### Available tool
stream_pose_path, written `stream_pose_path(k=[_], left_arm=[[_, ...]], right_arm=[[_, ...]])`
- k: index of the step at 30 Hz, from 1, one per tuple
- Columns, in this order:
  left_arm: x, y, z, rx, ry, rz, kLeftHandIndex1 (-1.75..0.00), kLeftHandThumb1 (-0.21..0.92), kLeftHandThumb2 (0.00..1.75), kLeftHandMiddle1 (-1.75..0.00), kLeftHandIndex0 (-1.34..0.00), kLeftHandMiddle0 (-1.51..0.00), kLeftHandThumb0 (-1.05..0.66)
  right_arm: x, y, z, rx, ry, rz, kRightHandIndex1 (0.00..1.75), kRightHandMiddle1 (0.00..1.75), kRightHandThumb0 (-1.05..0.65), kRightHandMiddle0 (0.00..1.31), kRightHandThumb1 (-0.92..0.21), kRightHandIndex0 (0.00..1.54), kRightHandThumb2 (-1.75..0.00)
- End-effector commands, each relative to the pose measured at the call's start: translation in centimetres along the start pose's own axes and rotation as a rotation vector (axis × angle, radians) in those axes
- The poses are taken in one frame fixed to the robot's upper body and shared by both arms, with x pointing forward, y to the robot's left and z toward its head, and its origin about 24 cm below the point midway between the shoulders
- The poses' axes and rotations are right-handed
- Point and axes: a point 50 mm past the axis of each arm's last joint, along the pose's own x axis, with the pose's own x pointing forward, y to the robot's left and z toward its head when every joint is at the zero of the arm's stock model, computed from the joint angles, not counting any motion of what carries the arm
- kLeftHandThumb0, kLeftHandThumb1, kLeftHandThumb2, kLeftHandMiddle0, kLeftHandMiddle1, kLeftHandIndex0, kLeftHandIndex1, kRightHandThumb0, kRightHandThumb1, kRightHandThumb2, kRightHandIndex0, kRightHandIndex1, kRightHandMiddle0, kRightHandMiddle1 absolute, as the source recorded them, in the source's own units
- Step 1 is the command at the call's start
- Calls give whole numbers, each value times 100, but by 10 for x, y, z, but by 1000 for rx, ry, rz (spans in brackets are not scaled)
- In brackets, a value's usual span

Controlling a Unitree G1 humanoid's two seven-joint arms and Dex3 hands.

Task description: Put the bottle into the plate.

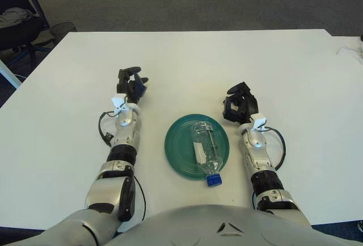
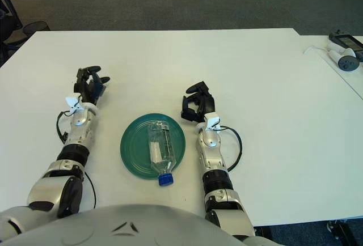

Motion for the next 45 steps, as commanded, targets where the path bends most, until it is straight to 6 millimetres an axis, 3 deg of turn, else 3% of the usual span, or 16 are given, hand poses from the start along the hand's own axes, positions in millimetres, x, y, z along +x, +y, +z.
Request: stream_pose_path(k=[1, 7, 15, 19, 25, 33, 45], left_arm=[[-4, -3, 1, 43, -29, 7, -175, 49, 109, -174, -48, -80, -43], [-14, -5, -6, 123, -51, 10, -175, 40, 121, -175, -54, -100, -44], [-22, -6, -15, 156, -28, -18, -175, 33, 130, -175, -60, -112, -46], [-24, -6, -18, 164, -16, -34, -175, 32, 131, -175, -60, -114, -47], [-25, -7, -20, 164, -13, -44, -175, 31, 132, -175, -61, -114, -47], [-27, -7, -20, 155, -22, -54, -175, 30, 133, -175, -62, -114, -47], [-28, -7, -19, 148, -41, -61, -175, 30, 133, -175, -62, -115, -47]], right_arm=[[-21, -6, -31, -6, 168, -21, 175, 174, 0, 45, -36, 47, -127], [-22, -7, -30, -12, 171, -17, 175, 174, -1, 45, -36, 47, -127], [-22, -7, -30, -16, 169, -19, 175, 174, -1, 45, -37, 46, -126], [-22, -7, -30, -12, 145, -15, 175, 175, 0, 47, -34, 48, -129], [-22, -9, -31, 3, 142, -12, 169, 174, -1, 42, -25, 69, -139], [-23, -10, -31, 24, 135, -48, 174, 175, 0, 50, -14, 76, -153], [-24, -11, -32, 12, 138, -59, 164, 175, 0, 57, -7, 83, -157]])
